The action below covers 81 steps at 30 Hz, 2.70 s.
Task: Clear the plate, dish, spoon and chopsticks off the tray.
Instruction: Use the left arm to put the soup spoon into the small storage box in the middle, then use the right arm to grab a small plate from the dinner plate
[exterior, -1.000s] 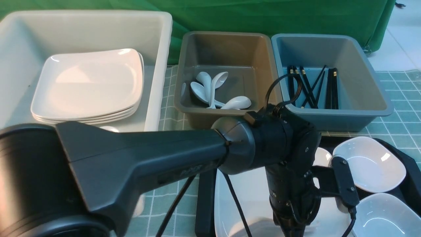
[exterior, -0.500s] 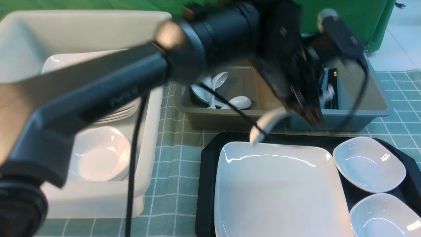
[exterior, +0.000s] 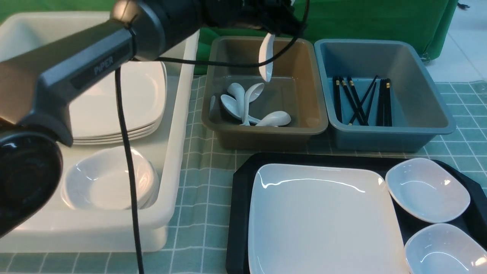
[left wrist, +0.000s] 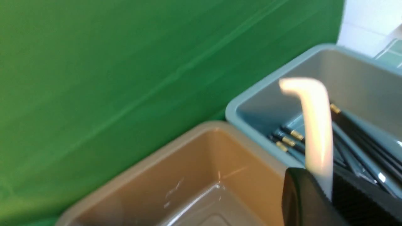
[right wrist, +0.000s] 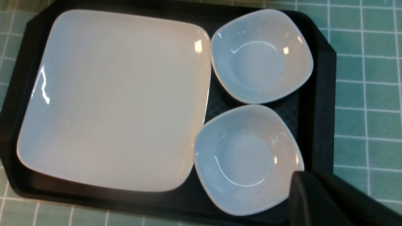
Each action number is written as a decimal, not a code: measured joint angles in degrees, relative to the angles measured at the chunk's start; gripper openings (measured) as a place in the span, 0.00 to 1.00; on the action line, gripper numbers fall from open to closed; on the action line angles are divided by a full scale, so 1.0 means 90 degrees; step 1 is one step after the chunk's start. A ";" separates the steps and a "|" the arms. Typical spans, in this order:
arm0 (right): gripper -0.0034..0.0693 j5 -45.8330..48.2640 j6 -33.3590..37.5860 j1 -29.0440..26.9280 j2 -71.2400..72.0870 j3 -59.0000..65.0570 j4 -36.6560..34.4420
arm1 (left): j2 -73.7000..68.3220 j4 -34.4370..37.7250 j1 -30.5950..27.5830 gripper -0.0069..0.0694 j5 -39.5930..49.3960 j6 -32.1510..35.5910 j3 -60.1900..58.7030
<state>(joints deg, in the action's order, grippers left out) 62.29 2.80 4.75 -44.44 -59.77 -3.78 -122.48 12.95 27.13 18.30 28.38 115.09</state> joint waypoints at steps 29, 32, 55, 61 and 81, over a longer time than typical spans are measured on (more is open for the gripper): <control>0.80 -0.2172 0.1039 0.1669 -0.2409 0.2968 0.0537 | 0.4784 -0.0952 -0.0061 0.09 0.3525 -0.2473 -0.4050; 0.80 -0.2722 0.0983 0.1883 -0.2803 0.3024 0.0636 | 0.5785 -0.0936 -0.0061 0.09 0.3067 -0.2747 -0.5369; 0.58 -0.3368 -0.0263 0.2273 -0.4093 0.3031 0.1501 | 0.9190 -0.1061 -0.0065 0.10 0.3113 -0.3594 -0.7561; 0.37 -0.3374 -0.0263 0.2280 -0.4300 0.2968 0.1685 | 0.9190 -0.1076 -0.0065 0.10 0.3182 -0.3601 -0.7561; 0.13 -0.1594 -0.0712 0.2284 -0.1958 0.1389 0.1080 | 0.9190 -0.2269 -0.0065 0.10 0.3334 -0.4751 -0.7561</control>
<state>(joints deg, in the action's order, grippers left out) 47.95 -3.61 25.31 -62.07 -47.27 5.94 -39.77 -7.48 26.54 48.30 -14.38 47.05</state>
